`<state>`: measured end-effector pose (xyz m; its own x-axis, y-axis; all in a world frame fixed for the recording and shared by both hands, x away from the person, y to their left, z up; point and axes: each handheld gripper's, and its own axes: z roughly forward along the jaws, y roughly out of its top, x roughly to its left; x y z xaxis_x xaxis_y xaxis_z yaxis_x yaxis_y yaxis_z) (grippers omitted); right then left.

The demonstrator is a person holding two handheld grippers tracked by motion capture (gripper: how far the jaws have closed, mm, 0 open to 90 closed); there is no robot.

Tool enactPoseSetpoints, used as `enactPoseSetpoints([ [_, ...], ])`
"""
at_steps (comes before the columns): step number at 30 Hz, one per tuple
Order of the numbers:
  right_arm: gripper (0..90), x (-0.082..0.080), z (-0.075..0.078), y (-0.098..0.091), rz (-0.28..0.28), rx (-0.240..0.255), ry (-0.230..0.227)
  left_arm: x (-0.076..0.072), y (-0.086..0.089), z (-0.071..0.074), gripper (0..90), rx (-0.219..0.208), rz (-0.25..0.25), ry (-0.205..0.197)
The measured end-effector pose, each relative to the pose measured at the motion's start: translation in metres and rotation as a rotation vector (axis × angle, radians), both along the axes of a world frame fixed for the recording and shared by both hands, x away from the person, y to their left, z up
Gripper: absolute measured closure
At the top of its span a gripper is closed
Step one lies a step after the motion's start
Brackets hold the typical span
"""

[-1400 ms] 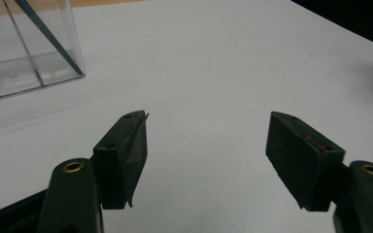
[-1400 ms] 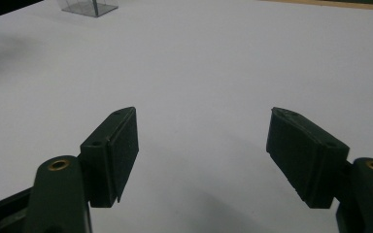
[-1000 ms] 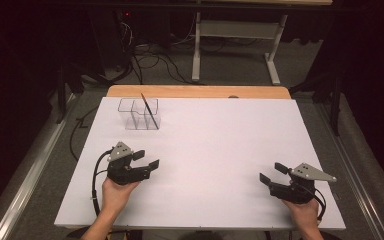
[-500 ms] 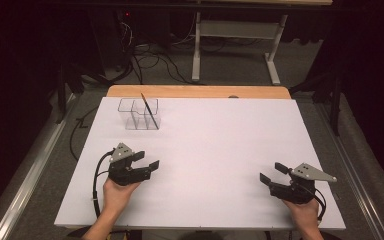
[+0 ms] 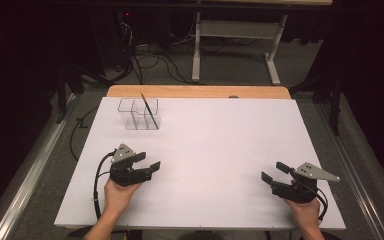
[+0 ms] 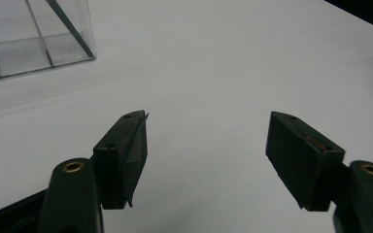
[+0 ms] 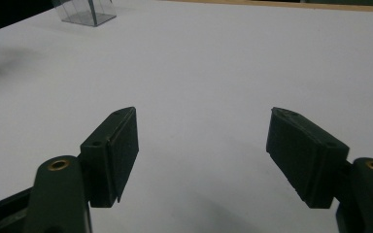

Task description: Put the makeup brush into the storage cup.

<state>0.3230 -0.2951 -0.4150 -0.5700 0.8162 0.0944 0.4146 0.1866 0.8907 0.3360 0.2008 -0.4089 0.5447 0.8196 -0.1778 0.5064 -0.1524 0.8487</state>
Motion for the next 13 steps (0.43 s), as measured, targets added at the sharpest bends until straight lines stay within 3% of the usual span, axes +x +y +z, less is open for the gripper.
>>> enactPoseSetpoints([
  [10,29.3,0.0002,-0.0005,0.0014,0.003,-0.005,0.004,0.0013,-0.0006,-0.0010,32.3,-0.002,0.004,0.012],
  [13,29.3,0.0002,-0.0006,0.0016,0.003,-0.004,0.006,0.0019,0.0003,-0.0013,32.4,-0.026,0.003,0.027],
])
